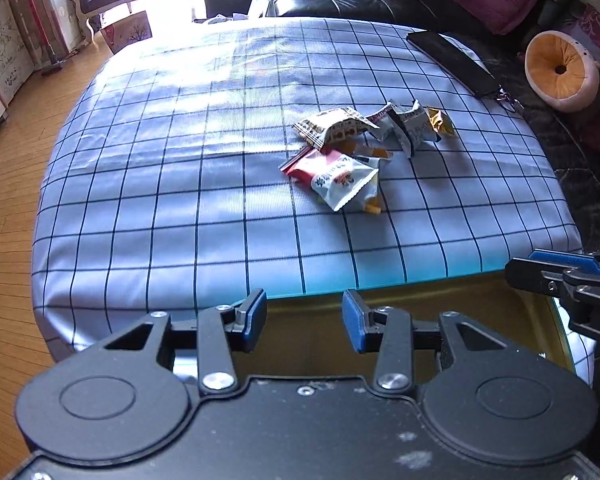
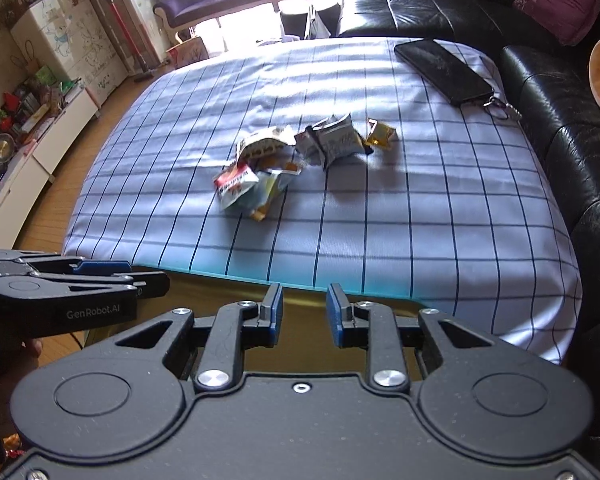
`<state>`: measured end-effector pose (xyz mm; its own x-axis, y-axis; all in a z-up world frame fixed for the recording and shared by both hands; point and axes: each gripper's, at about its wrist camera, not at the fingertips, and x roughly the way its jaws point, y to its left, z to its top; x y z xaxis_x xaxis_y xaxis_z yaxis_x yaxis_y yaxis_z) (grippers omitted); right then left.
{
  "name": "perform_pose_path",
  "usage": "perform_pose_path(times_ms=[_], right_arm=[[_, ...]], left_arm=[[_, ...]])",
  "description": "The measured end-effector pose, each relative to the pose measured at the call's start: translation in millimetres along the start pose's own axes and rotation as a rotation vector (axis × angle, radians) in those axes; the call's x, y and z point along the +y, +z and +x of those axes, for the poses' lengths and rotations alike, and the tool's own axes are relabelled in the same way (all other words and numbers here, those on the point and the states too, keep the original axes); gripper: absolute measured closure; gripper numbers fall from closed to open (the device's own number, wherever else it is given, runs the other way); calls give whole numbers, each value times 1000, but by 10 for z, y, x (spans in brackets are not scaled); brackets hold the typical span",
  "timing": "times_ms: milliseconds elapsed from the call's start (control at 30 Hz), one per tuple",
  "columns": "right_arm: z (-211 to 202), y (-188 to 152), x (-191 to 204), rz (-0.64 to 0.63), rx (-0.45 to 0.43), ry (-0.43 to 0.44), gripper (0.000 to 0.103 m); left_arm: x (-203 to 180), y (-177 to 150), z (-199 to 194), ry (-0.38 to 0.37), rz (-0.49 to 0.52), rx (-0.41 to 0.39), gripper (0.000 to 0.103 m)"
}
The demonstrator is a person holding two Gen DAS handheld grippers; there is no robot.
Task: Organize snacks
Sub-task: 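Move both open tools from the tray back to the snack pile, then lower the left tool onto the red packet and close on it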
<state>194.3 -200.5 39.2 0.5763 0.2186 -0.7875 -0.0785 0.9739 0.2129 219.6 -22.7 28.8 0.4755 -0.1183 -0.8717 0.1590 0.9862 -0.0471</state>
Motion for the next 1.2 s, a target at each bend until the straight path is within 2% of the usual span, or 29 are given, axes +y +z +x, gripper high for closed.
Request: perform_pose_path(times_ms=[233, 567, 833, 1200], right_arm=[[113, 163, -97, 41, -28, -5, 67], [358, 279, -147, 64, -52, -25, 66], [489, 301, -192, 103, -92, -37, 66], [589, 263, -260, 132, -68, -31, 66]], left_arm=[[108, 154, 189, 23, -44, -21, 60], [323, 287, 459, -1, -128, -10, 60], [287, 475, 629, -70, -147, 21, 60], [147, 860, 614, -138, -150, -15, 59]])
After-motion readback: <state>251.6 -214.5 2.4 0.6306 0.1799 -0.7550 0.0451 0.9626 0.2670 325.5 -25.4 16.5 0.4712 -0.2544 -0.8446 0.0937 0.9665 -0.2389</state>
